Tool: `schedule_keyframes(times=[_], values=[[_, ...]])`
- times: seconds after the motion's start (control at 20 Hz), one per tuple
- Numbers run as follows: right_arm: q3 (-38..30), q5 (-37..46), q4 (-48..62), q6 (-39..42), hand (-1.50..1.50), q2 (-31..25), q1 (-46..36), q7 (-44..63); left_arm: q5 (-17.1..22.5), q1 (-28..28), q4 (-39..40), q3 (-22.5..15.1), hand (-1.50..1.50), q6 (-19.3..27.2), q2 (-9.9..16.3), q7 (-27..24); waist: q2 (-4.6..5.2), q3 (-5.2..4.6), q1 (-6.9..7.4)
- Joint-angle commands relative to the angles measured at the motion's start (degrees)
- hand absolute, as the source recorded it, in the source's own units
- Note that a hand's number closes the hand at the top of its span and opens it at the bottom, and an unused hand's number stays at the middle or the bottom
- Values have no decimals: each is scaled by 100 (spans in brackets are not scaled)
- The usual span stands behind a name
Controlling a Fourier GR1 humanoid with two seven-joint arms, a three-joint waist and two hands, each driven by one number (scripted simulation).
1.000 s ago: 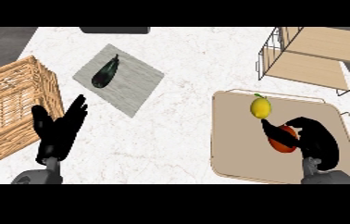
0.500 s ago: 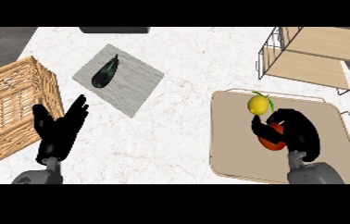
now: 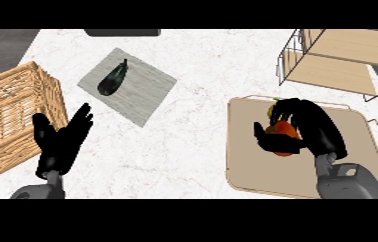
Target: Pick the tomato from the tray and place it in the tiered shelf
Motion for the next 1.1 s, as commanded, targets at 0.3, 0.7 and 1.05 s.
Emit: schedule_keyframes(times=[0.3,0.7,1.05], values=[[-1280,-374,-2607,599,150,-594,-718,1494,-122,312,270,10,0,35,-146,-219,-7,-39,-109],[-2739,-1519,-2254,1619,150,-1468,-2300,2532,-94,-257,210,47,0,2,-122,271,25,-33,-15],[-3579,-1994,-495,1795,150,-2357,-3481,2149,-190,38,49,-51,0,-6,-263,115,34,-32,51]])
